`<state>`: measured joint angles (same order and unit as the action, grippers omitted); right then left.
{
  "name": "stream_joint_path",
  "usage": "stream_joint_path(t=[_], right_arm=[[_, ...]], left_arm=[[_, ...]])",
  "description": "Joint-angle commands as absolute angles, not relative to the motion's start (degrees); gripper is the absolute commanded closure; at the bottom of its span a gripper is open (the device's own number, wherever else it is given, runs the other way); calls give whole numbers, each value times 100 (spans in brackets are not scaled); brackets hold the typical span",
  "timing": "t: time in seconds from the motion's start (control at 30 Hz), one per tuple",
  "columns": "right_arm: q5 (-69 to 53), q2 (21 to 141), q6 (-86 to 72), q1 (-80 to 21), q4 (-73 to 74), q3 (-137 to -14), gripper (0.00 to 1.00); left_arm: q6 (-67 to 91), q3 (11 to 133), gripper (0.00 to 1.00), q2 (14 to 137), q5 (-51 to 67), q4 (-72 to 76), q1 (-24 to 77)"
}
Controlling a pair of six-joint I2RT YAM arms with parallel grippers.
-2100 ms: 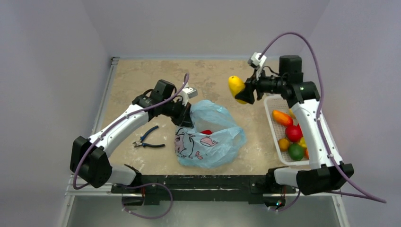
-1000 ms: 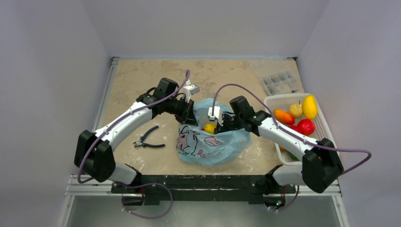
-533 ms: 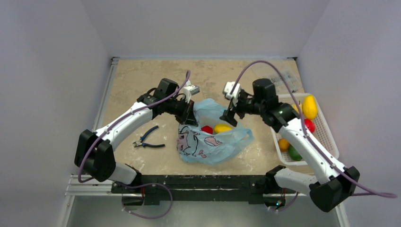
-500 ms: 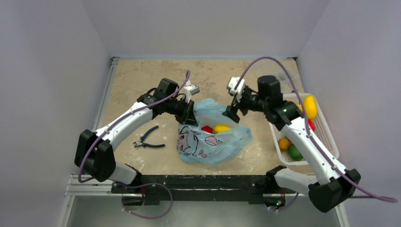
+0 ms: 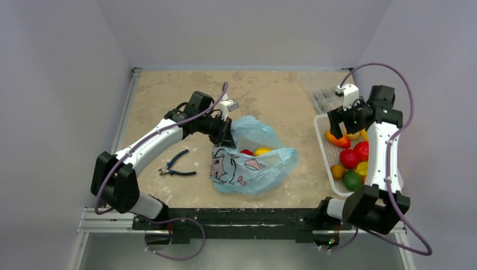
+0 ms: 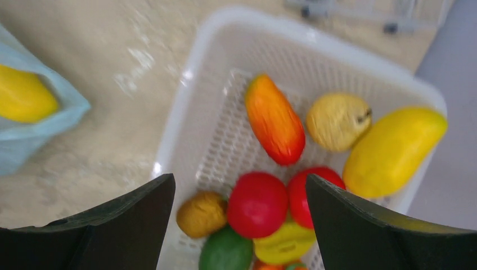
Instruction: Place the fake fruits into the plastic bag and tie a complex knot
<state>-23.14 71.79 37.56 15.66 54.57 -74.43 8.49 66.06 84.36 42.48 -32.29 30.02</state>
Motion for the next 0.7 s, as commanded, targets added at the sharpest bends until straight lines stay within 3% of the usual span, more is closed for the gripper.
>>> stream_joint_path(t=[0.0,0.53,0.67], right_arm=[[-856,7294,4526,2214,6099,-6971,14],[623,8141,4131,2244,4510,-5452,10],[746,8276,4222,2242,4236,-5138,17]], left_arm=[[775,6825,100,8462,4236,-3138,2973],[808,6953,100,8569,4317,-3093,2972],[801,6932,100,8565,4328,-3091,2976]])
